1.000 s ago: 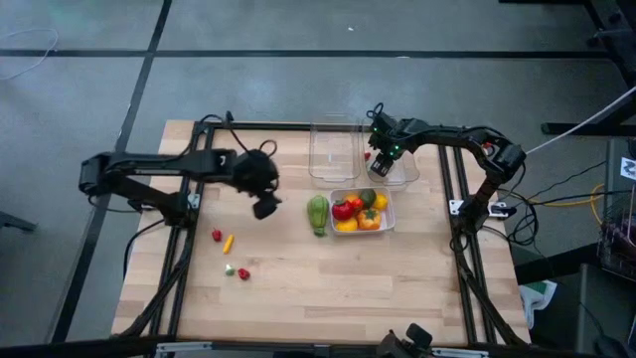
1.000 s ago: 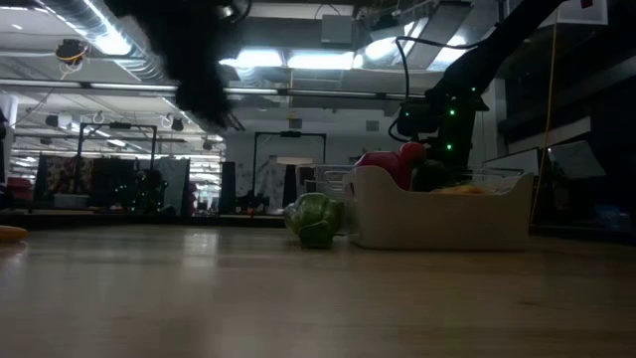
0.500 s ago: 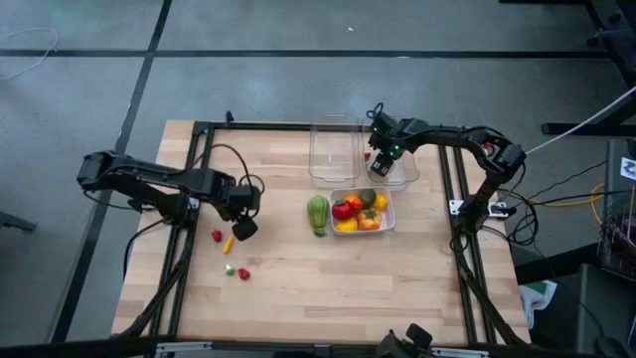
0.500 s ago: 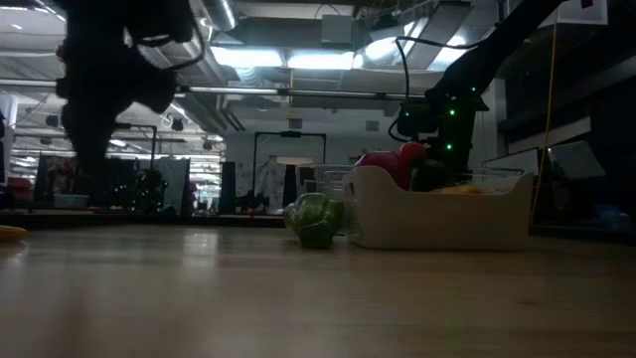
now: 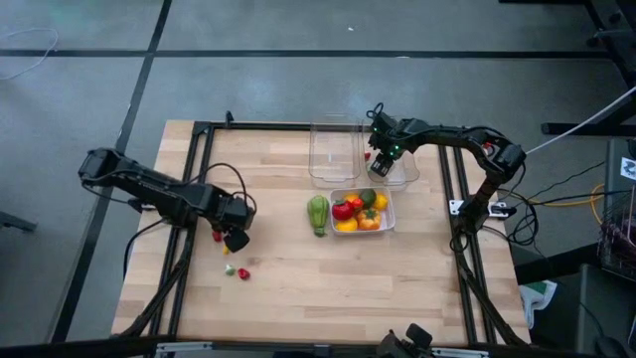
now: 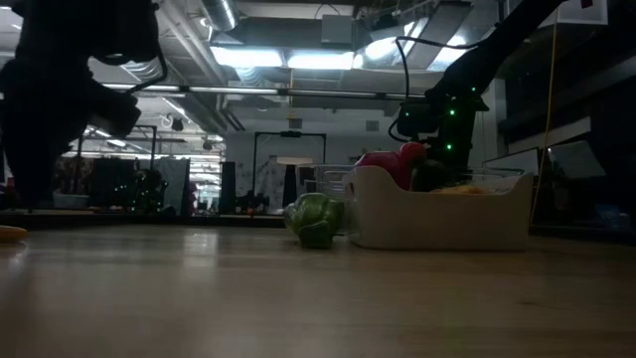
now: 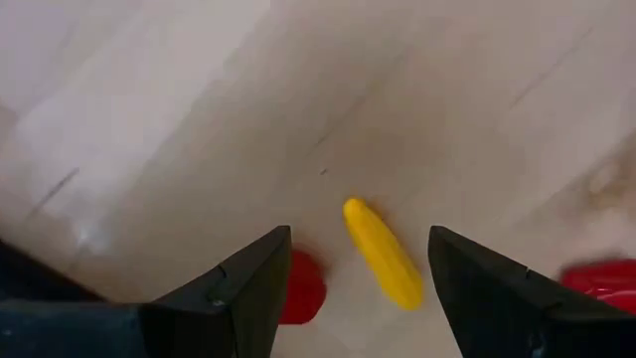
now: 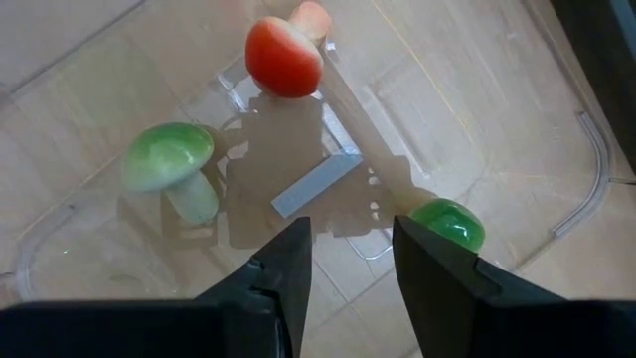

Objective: Sort produce into baskets
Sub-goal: Put the corn into the right transparent bin

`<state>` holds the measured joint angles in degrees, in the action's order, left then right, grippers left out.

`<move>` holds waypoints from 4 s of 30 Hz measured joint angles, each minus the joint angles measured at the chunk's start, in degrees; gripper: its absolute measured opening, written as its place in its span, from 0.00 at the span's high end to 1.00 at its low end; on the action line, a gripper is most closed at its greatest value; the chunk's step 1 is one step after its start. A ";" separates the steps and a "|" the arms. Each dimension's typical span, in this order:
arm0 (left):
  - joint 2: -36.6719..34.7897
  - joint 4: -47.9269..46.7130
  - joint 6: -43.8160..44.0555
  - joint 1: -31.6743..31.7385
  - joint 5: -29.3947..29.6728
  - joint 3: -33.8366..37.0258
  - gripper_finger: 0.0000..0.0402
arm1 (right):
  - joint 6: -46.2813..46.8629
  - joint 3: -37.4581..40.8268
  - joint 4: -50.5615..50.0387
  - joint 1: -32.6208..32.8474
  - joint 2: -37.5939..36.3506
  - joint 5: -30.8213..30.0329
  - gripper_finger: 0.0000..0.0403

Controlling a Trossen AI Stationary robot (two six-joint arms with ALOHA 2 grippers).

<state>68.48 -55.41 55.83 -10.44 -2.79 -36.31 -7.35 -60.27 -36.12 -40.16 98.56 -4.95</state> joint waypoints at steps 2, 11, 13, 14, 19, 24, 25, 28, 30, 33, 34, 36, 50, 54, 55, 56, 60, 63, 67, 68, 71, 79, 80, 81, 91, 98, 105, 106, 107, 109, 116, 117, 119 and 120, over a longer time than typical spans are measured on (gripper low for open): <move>0.01 2.25 0.94 -1.08 0.01 1.06 0.42 | 0.01 0.00 0.02 0.00 0.00 0.00 0.65; 0.03 8.15 5.52 -4.00 -0.01 5.20 0.42 | 0.02 0.00 0.02 0.00 0.00 0.00 0.65; 0.02 8.58 5.89 -4.38 -0.02 5.79 0.42 | 0.01 0.00 0.01 0.00 0.00 0.00 0.65; 0.02 8.64 6.23 -4.58 0.00 6.11 0.42 | 0.02 0.00 0.01 0.00 0.00 0.00 0.65; 0.03 9.15 7.24 -4.61 -0.02 7.61 0.42 | 0.00 0.00 0.00 0.00 0.00 0.02 0.65; 0.35 10.67 7.04 -4.58 -0.02 7.97 0.42 | 0.00 -0.02 0.00 0.02 0.00 0.02 0.65; 0.48 10.81 6.93 -4.58 -0.02 7.99 0.43 | 0.00 -0.01 0.00 0.02 0.00 0.02 0.65; 1.32 11.36 6.89 -4.58 0.01 7.97 0.48 | 0.00 -0.02 -0.02 0.02 0.00 0.02 0.65; 1.99 11.25 6.89 -4.58 0.01 7.88 0.52 | 0.00 -0.02 -0.13 0.02 0.00 0.02 0.65; 2.64 11.04 6.80 -4.56 0.11 7.81 0.58 | 0.00 -0.04 -1.76 0.02 0.00 0.02 0.65; 2.76 10.97 6.84 -4.56 0.21 7.82 0.60 | -0.03 -0.04 -2.62 0.02 0.00 0.02 0.65; 2.76 10.92 6.89 -4.56 0.25 7.84 0.63 | -0.32 -0.04 -4.25 0.02 0.00 0.00 0.65; 2.76 11.69 7.11 -4.39 -0.20 7.86 0.83 | -0.63 -3.73 -14.17 0.02 0.00 -0.02 0.65; 2.76 11.77 6.89 -4.39 -0.28 7.86 0.87 | -0.64 -7.40 -16.26 0.02 0.00 -0.02 0.65; 2.76 11.77 6.89 -4.39 -0.30 7.86 0.88 | -0.62 -8.20 -16.26 0.02 -0.02 -0.02 0.65; 2.76 11.75 6.89 -4.39 -0.30 7.86 0.89 | -0.55 -8.94 -16.22 0.02 -0.04 -0.02 0.65; 2.76 11.73 6.40 -4.39 -0.30 7.88 0.88 | 0.03 -11.13 -16.26 0.02 -0.04 -0.02 0.65; 2.76 11.74 5.01 -4.39 -0.30 7.88 0.85 | 0.21 -11.94 -16.33 0.02 -0.04 0.00 0.65; 2.77 11.75 5.36 -4.41 -0.30 7.88 0.84 | 0.21 -12.15 -16.33 0.02 -0.04 0.00 0.65; 2.79 11.75 5.87 -4.41 -0.30 7.88 0.84 | 0.23 -12.15 -16.35 0.02 -0.04 0.00 0.65; 2.79 11.67 6.65 -4.41 -0.28 7.90 0.88 | 0.21 -12.15 -16.33 0.02 -0.04 0.00 0.65; 2.92 11.73 4.45 -4.41 -0.23 5.69 0.99 | -0.40 -12.15 -16.06 0.02 -0.04 0.00 0.65; 2.92 11.54 4.44 -4.41 -0.23 5.59 0.99 | -0.40 -12.15 -16.02 0.02 -0.04 0.00 0.65; 2.94 11.31 4.42 -4.41 -0.23 5.51 0.98 | -0.40 -12.15 -16.02 0.02 -0.04 0.00 0.65; 2.89 11.70 4.10 -4.22 -0.15 2.17 0.99 | -0.42 -12.15 -15.18 0.04 -0.04 6.04 0.65; 2.85 20.37 -0.91 -0.41 0.09 -1.13 0.99 | -0.48 -12.15 -14.38 0.07 -0.04 9.10 0.65; 2.83 35.56 -9.27 5.94 0.12 -3.96 0.99 | -2.89 -17.60 -21.41 0.07 -0.04 9.09 0.65; 2.83 38.17 -10.43 6.79 0.12 -4.15 0.99 | -3.02 -18.87 -22.34 0.07 -0.04 9.09 0.65; 2.83 40.59 -11.66 7.60 0.12 -4.26 0.99 | -3.04 -20.32 -23.09 0.07 -0.04 9.10 0.65; 2.83 45.30 -14.05 9.20 0.09 -4.29 0.99 | -2.99 -22.90 -24.23 0.10 -0.04 9.41 0.65; 2.83 59.69 -23.51 14.92 0.72 -4.31 0.97 | 2.66 -27.39 -18.74 2.24 -0.07 19.51 0.65; 2.83 61.46 -25.14 15.71 1.07 -4.31 0.97 | 2.98 -27.39 -17.53 2.73 -0.07 21.39 0.65; 2.83 64.81 -28.12 17.40 1.78 -4.31 0.97 | 3.12 -27.39 -15.24 3.99 -0.07 24.72 0.65; 2.83 66.42 -29.31 18.25 1.91 -4.31 0.97 | 3.20 -27.39 -13.96 4.75 -0.07 26.12 0.65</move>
<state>71.31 11.01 26.52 7.81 -0.88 -40.62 -4.15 -87.66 -50.08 -35.41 98.50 21.17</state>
